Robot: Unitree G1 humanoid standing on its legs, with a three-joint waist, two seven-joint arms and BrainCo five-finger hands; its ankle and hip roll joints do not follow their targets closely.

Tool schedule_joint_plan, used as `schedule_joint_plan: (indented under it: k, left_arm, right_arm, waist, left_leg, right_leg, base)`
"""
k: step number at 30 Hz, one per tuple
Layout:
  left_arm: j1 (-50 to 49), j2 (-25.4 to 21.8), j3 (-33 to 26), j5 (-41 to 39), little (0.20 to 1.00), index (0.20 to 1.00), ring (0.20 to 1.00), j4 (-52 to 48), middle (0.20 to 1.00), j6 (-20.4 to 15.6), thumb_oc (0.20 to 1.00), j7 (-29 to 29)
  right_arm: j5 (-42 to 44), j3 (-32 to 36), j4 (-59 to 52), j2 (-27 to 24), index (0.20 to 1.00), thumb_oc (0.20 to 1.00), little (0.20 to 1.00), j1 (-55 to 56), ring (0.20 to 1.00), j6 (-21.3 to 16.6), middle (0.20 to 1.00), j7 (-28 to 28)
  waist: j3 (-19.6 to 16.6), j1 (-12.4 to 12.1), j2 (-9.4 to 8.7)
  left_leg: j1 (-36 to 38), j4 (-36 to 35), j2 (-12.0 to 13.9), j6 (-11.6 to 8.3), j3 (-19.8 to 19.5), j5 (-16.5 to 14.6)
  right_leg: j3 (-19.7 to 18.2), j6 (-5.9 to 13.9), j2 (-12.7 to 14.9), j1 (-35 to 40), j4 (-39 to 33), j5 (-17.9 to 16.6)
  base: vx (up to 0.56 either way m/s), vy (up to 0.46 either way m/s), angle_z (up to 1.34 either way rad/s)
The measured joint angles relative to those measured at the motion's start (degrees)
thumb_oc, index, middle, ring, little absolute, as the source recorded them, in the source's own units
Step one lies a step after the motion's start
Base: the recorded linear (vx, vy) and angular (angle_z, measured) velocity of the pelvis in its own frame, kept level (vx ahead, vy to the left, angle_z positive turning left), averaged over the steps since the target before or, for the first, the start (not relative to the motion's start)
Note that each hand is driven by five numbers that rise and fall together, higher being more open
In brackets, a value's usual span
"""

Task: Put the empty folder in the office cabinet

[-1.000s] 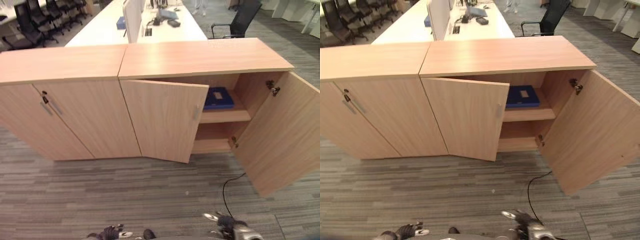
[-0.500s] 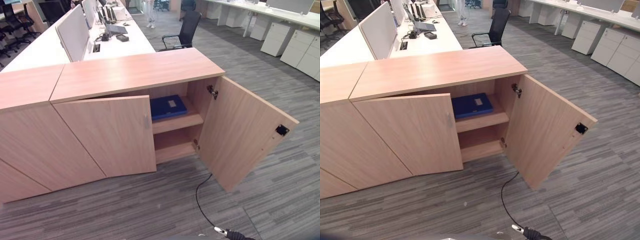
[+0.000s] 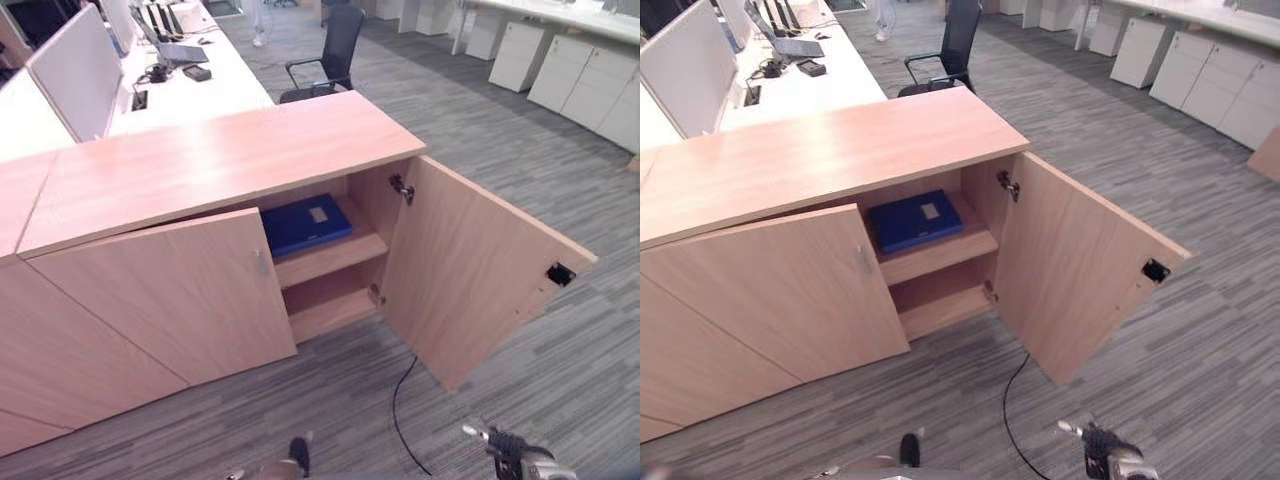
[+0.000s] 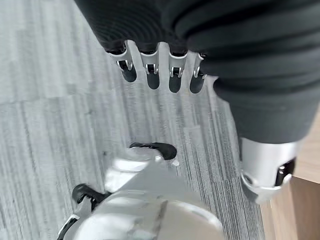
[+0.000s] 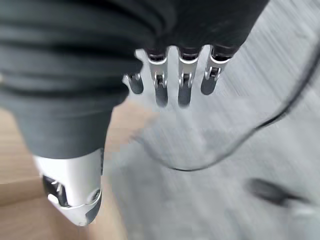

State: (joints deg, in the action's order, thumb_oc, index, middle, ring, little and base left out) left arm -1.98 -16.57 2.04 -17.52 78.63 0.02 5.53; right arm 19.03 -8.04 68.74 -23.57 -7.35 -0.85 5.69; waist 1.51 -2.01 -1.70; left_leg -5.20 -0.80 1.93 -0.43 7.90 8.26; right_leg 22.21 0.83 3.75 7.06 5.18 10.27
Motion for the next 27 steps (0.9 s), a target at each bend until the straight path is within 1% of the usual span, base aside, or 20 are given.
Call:
schedule_joint_plan:
  k: [1,3,4,7,9,11,13,14,15,16,17,18,19,20,21,22,23,24,25,27]
  left_arm:
    - [0.1,-0.1,0.0,0.0,1.0,1.0,1.0,-0.6,1.0,-0.3,1.0,0.0]
    - [-0.3,-0.1,0.1,0.0,1.0,1.0,1.0,-1.3,1.0,-0.3,1.0,0.0]
    - [-0.3,-0.2,0.1,0.0,1.0,1.0,1.0,-1.5,1.0,-0.4,1.0,0.0]
    - [-0.3,-1.0,0.0,0.1,1.0,1.0,1.0,-2.3,1.0,-0.4,1.0,-0.1]
    - [-1.1,-1.1,-0.3,0.1,1.0,1.0,1.0,-2.1,1.0,-0.4,1.0,0.0]
    - [-1.9,-1.4,-0.4,0.6,1.0,1.0,1.0,-1.7,1.0,-0.3,1.0,0.0]
    - [-2.4,-1.6,-0.4,0.7,1.0,1.0,1.0,-1.0,1.0,-0.2,1.0,0.1]
    - [-2.2,-1.6,-0.4,1.1,1.0,1.0,1.0,-0.7,1.0,-0.2,1.0,0.1]
    - [-2.1,-1.7,-0.5,1.2,1.0,1.0,1.0,-0.5,1.0,-0.2,1.0,0.1]
    - [-2.6,-2.5,-0.6,1.9,1.0,1.0,1.0,0.0,1.0,-0.2,1.0,-0.1]
    - [-2.6,-2.5,-0.8,2.3,1.0,1.0,1.0,-0.1,1.0,-0.2,1.0,-0.1]
    - [-2.2,-2.6,-1.4,2.4,1.0,1.0,1.0,0.0,1.0,0.0,1.0,-0.1]
    - [-2.4,-2.8,-1.5,2.4,1.0,1.0,1.0,-0.1,1.0,0.0,1.0,0.0]
    - [-2.3,-3.1,-2.3,2.4,1.0,1.0,1.0,-0.4,1.0,0.0,1.0,-0.1]
    - [-2.8,-3.7,-3.5,2.4,1.0,1.0,1.0,-0.3,1.0,-0.1,1.0,-0.2]
    - [-3.7,-3.4,-4.3,2.4,1.0,1.0,1.0,0.1,1.0,0.0,1.0,-0.4]
    - [-4.4,-3.2,-4.3,2.4,1.0,1.0,1.0,0.0,1.0,0.1,1.0,-0.4]
    - [-5.1,-3.5,-4.5,2.5,1.0,1.0,1.0,-0.1,1.0,0.2,1.0,-0.4]
    - [-5.2,-3.5,-4.3,2.5,1.0,1.0,1.0,-0.1,1.0,0.1,1.0,-0.4]
    - [-5.6,-3.4,-4.3,3.2,1.0,1.0,1.0,-0.1,1.0,0.2,1.0,-0.3]
  right_arm:
    - [-0.1,0.7,-1.8,0.3,1.0,1.0,1.0,-0.2,1.0,-0.6,1.0,-0.3]
    - [-0.1,1.3,-1.6,0.5,1.0,1.0,1.0,-0.8,1.0,-1.0,1.0,-0.8]
    - [-0.5,1.7,-1.5,0.4,1.0,1.0,1.0,-1.2,1.0,-1.1,1.0,-1.1]
    - [-0.5,2.2,-1.4,-0.1,1.0,1.0,1.0,-2.3,1.0,-1.0,1.0,-1.8]
    - [-0.5,3.7,-1.6,-0.4,1.0,1.0,1.0,-2.8,1.0,-1.0,1.0,-2.3]
    - [-0.5,3.8,-2.1,-1.0,1.0,1.0,1.0,-3.1,1.0,-1.1,1.0,-2.6]
    - [-0.6,3.8,-4.2,-2.1,1.0,1.0,1.0,-3.5,1.0,-1.1,1.0,-3.5]
    - [-0.7,3.9,-5.3,-2.7,1.0,1.0,1.0,-3.8,1.0,-1.0,1.0,-3.7]
    - [-0.7,4.0,-6.4,-2.9,1.0,1.0,1.0,-3.9,1.0,-1.1,1.0,-4.1]
    - [-0.6,4.8,-8.1,-3.0,1.0,1.0,1.0,-4.0,1.0,-1.2,1.0,-4.7]
    - [-0.6,4.9,-8.1,-2.9,1.0,1.0,1.0,-4.3,1.0,-1.2,1.0,-4.8]
    - [-0.6,5.2,-8.3,-3.0,1.0,1.0,1.0,-4.2,1.0,-1.1,1.0,-4.9]
    - [-0.6,5.8,-8.3,-3.0,1.0,1.0,1.0,-4.0,1.0,-1.1,1.0,-5.0]
    - [-0.5,7.3,-8.5,-3.0,1.0,1.0,1.0,-3.4,1.0,-1.2,1.0,-5.2]
    - [-0.4,9.9,-8.2,-2.9,1.0,1.0,1.0,-2.5,1.0,-1.5,1.0,-5.7]
    - [-0.1,10.8,-7.9,-3.4,1.0,1.0,1.0,-1.6,1.0,-1.4,1.0,-6.4]
    - [0.0,10.9,-8.0,-4.0,1.0,1.0,1.0,-1.4,1.0,-1.4,1.0,-6.9]
    - [0.0,11.5,-8.0,-5.3,1.0,1.0,1.0,0.1,1.0,-1.5,1.0,-6.8]
    - [0.0,12.1,-8.0,-6.1,1.0,1.0,1.0,0.7,1.0,-1.2,1.0,-6.9]
    - [0.0,12.6,-8.4,-8.9,1.0,1.0,1.0,2.0,1.0,-1.2,1.0,-6.9]
  waist:
    - [-0.1,0.0,0.13]
    - [-0.6,-0.5,0.31]
    - [-0.9,-0.4,0.75]
    - [-1.2,-0.3,1.14]
    - [-1.3,-0.3,1.47]
    - [-1.1,-0.2,1.19]
    - [-0.7,-0.2,1.38]
    - [0.2,-0.2,2.01]
    - [1.1,-0.1,1.86]
    - [1.7,-0.3,1.71]
    - [1.6,-0.5,1.61]
    - [2.0,-0.1,0.78]
    - [2.3,-0.2,0.56]
    - [2.3,0.0,0.3]
    - [2.4,-0.1,-0.22]
    - [1.9,0.1,0.04]
    - [1.7,0.8,0.51]
    - [1.3,1.0,0.95]
    - [0.5,0.7,1.29]
    - [-0.9,1.2,1.88]
  left_leg:
    - [1.4,-1.6,-0.9,0.44,0.4,-0.5]
    - [2.4,-2.6,-1.8,0.92,1.3,-0.9]
    - [2.8,-2.7,-2.5,1.45,1.4,-1.3]
    - [3.9,-3.2,-4.0,2.37,2.3,-2.0]
    - [5.0,-3.8,-4.2,2.46,2.9,-3.0]
    - [6.7,-4.4,-4.9,2.81,3.7,-3.6]
    - [8.0,-4.9,-5.4,3.63,5.1,-4.5]
    - [8.7,-4.9,-5.3,3.84,5.5,-4.6]
    - [9.2,-4.9,-5.5,4.05,5.8,-4.8]
    - [10.0,-4.9,-6.1,5.09,7.4,-5.5]
    - [9.8,-4.9,-6.4,5.23,7.9,-5.6]
    - [9.5,-4.9,-6.5,5.19,7.5,-5.6]
    - [9.1,-4.9,-6.3,5.04,7.5,-5.5]
    - [8.1,-4.5,-5.9,4.7,7.4,-5.3]
    - [7.7,-4.3,-5.3,3.98,7.4,-4.7]
    - [8.1,-4.3,-4.0,3.79,7.4,-4.6]
    - [8.3,-4.2,-3.1,3.32,7.6,-4.7]
    - [8.3,-3.6,-2.3,2.12,7.6,-5.1]
    - [8.2,-3.4,-1.8,1.88,7.8,-5.1]
    - [8.1,-2.7,-0.6,1.09,8.4,-5.5]
  right_leg:
    - [-0.3,0.98,1.0,0.1,0.6,0.8]
    - [-1.0,1.8,2.0,0.1,1.1,1.1]
    - [-1.0,2.56,3.0,0.2,1.7,1.5]
    - [-1.4,3.62,4.7,0.0,3.1,1.8]
    - [-1.5,3.93,5.4,0.0,4.8,2.2]
    - [-2.3,4.52,6.6,-0.1,7.4,3.3]
    - [-2.3,4.8,8.8,-3.2,15.6,3.9]
    - [-1.9,4.79,9.9,-5.1,20.3,3.9]
    - [-0.9,4.92,11.3,-6.7,24.1,3.8]
    - [3.8,6.16,16.8,-10.0,32.1,3.5]
    - [4.6,6.37,18.5,-10.8,32.1,3.3]
    - [5.6,6.5,19.5,-11.4,29.7,3.3]
    - [5.3,6.48,19.7,-11.6,27.5,3.2]
    - [4.8,6.78,18.2,-12.0,23.0,3.0]
    - [3.0,7.5,16.0,-11.7,16.7,1.4]
    - [3.5,6.83,13.7,-9.6,12.4,-2.8]
    - [3.6,6.44,12.4,-8.8,10.7,-3.2]
    - [3.8,6.16,11.4,-8.2,10.1,-2.8]
    - [3.5,5.8,10.7,-8.3,9.3,-2.9]
    - [3.3,4.86,9.4,-7.9,8.6,-2.4]
  base:
    - [0.1,0.17,-0.09]
    - [0.04,0.154,-0.17]
    - [-0.01,0.128,-0.08]
    - [0.09,0.223,-0.09]
    - [0.11,0.128,-0.21]
    - [0.04,0.158,-0.31]
    - [0.06,0.217,-0.33]
    - [0.03,0.089,-0.16]
    - [0.02,0.048,-0.37]
    - [-0.02,-0.06,-0.42]
    - [-0.03,-0.125,-0.3]
    - [0.0,-0.195,-0.03]
    - [0.04,-0.162,0.14]
    - [0.05,-0.11,0.14]
    - [0.07,-0.122,0.06]
    - [0.11,-0.173,-0.07]
    - [0.14,-0.224,-0.1]
    - [0.12,-0.198,-0.13]
    - [0.08,-0.161,-0.17]
    - [0.07,-0.18,-0.17]
